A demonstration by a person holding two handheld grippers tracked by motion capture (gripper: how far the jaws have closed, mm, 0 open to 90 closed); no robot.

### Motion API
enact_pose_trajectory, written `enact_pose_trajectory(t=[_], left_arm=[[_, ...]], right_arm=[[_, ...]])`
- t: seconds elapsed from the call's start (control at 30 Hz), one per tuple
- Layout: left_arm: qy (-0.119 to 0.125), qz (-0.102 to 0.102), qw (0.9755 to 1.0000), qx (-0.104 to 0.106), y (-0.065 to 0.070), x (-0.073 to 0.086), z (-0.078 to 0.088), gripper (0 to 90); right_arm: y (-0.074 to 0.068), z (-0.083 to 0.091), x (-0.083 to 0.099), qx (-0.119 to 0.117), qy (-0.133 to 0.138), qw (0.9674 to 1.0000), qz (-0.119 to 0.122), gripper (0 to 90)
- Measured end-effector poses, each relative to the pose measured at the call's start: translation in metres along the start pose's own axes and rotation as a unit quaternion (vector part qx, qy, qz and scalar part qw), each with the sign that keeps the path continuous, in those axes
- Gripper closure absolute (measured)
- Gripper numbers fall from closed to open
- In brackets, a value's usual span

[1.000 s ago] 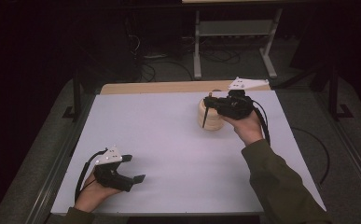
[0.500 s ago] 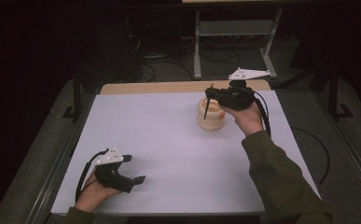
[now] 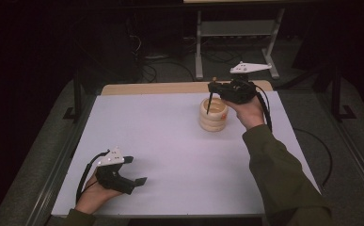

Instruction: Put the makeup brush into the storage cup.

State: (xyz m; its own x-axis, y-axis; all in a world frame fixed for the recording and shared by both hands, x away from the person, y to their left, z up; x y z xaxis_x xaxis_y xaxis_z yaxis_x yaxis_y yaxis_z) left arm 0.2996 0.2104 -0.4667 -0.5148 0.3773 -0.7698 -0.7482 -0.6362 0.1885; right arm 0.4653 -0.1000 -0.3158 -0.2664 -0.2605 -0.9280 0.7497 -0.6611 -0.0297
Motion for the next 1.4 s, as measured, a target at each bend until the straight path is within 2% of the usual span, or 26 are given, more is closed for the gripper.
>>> enact_pose_trajectory(t=[0.13,0.5,0.9,1.17,1.4], left_arm=[[0.000,-0.005,1.0000,-0.003,0.000,0.000,0.000,3.0],[-0.002,-0.002,1.0000,-0.008,0.000,0.000,0.000,2.1],[-0.005,-0.002,1.0000,-0.007,0.000,0.001,-0.001,2.2],[-0.008,-0.009,0.9999,-0.006,0.000,0.001,-0.001,2.2],[-0.003,-0.002,1.0000,-0.005,0.001,0.001,-0.001,2.2]], right_arm=[[0.005,-0.002,-0.001,0.006,0.000,1.0000,-0.001,82.7],[0.018,-0.009,-0.003,0.023,-0.002,0.9997,-0.003,82.7],[0.019,-0.019,0.001,0.025,-0.009,0.9997,-0.003,82.7],[0.021,-0.025,0.007,0.026,-0.017,0.9995,-0.005,82.7],[0.020,-0.032,0.012,0.026,-0.029,0.9993,-0.001,82.6]])
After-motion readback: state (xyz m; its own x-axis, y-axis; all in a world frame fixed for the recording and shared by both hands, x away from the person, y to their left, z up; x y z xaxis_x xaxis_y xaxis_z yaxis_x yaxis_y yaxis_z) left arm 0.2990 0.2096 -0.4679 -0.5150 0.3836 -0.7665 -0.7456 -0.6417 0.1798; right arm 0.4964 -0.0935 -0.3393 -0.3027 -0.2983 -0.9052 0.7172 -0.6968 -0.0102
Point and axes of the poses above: each handheld gripper's, and its own axes: z roughly backward along the jaws, x roughly out of its underside, y roughly to its right, the point moved 7 cm from there along -z, roughly forward along the jaws, and after that the axes turned 6 degrees about z, right-handed, at the moved point
